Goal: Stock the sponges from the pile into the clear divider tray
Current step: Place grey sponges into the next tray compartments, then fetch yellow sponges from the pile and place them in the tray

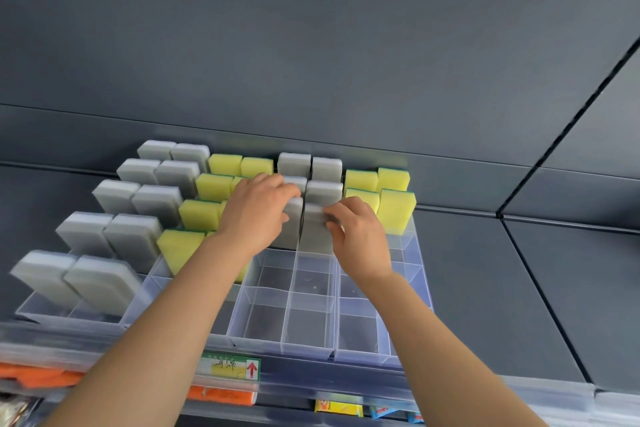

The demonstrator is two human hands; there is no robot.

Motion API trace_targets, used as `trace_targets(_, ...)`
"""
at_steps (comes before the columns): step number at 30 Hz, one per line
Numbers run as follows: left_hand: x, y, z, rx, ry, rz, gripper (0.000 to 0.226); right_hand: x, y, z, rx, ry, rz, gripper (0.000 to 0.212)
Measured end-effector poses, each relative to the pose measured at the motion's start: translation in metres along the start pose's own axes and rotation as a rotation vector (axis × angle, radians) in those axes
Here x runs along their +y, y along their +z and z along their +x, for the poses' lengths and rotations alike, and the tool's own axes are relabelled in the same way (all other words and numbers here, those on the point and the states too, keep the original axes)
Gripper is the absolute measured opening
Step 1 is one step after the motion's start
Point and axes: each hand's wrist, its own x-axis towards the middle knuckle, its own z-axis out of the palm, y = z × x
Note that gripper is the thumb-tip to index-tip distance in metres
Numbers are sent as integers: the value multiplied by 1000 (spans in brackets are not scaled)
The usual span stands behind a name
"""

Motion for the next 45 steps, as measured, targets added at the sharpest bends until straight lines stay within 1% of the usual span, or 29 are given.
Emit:
trace_targets(3,-2,9,-3,-27,3,23,37,0,0,-1,9,-13,5,15)
trace_targets(8,-2,14,-3,-26,-2,6,38,-1,0,-3,7,-22,-16,15)
trace_targets(11,-2,14,-5,-32,11,40,40,-3,-2,-5,-2,-27,-40,17)
trace_targets(13,-3,16,-7,-16,22,54,43,-4,-4,-7,-15,-23,-64,23)
trace_targets(16,-2,18,-11,19,26,52,49,-7,-10,-11,-62,4,-114,42)
trace_targets(18,0,20,-13,48,39,59,54,-10,-16,-15,-96,34,-131,51)
trace_targets(21,6,19,-14,100,66,56,58,-9,-26,-22,-139,95,-151,56)
trace_targets(24,20,15,-11,138,90,52,54,-1,-39,-33,-168,148,-189,53)
trace_targets(28,56,13,-3,173,171,35,40,19,-66,-53,-161,211,-267,48)
trace_targets(31,91,19,4,180,257,-21,32,41,-92,-72,-156,260,-324,43)
trace_targets(33,118,25,8,168,299,-52,31,58,-112,-86,-133,308,-352,40)
trace_targets(38,198,43,13,109,392,-64,34,102,-172,-128,-122,432,-435,41)
trace_targets(45,319,69,7,27,483,-60,32,166,-265,-193,-156,575,-522,42)
